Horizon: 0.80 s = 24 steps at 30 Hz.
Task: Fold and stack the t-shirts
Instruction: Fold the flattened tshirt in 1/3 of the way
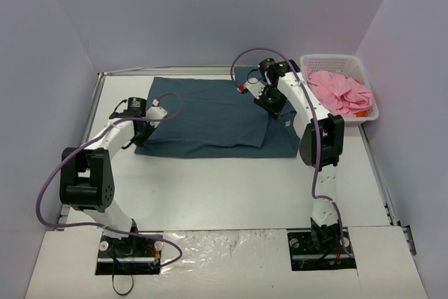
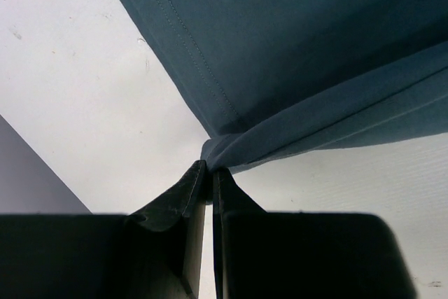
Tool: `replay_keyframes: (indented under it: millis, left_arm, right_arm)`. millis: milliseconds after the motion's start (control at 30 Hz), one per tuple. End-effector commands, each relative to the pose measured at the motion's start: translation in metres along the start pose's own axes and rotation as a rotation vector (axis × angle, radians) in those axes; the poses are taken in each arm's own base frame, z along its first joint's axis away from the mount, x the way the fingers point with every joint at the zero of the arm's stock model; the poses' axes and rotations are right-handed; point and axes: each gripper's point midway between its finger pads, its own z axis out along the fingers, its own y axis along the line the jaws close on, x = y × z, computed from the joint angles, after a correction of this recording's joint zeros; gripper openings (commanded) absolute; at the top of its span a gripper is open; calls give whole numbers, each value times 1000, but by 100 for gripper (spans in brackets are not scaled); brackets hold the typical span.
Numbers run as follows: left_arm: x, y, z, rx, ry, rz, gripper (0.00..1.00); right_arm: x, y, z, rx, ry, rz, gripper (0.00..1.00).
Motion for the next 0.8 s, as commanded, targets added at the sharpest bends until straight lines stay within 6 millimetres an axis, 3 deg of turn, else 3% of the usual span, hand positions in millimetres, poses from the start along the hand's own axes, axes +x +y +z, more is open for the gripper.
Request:
replay_keyframes:
  millis: [0, 600, 767]
  left_arm:
    - [-16, 17, -6, -59, -25, 6, 2]
    - [-22, 26, 5, -79, -4, 14, 2]
    - [-19, 26, 15, -78, 28, 14, 2]
  right_arm:
    - [6, -4, -3, -2, 32, -2, 0]
    - [-10, -29, 6, 59, 12, 25, 0]
    - [-11, -33, 19, 60, 21, 34, 0]
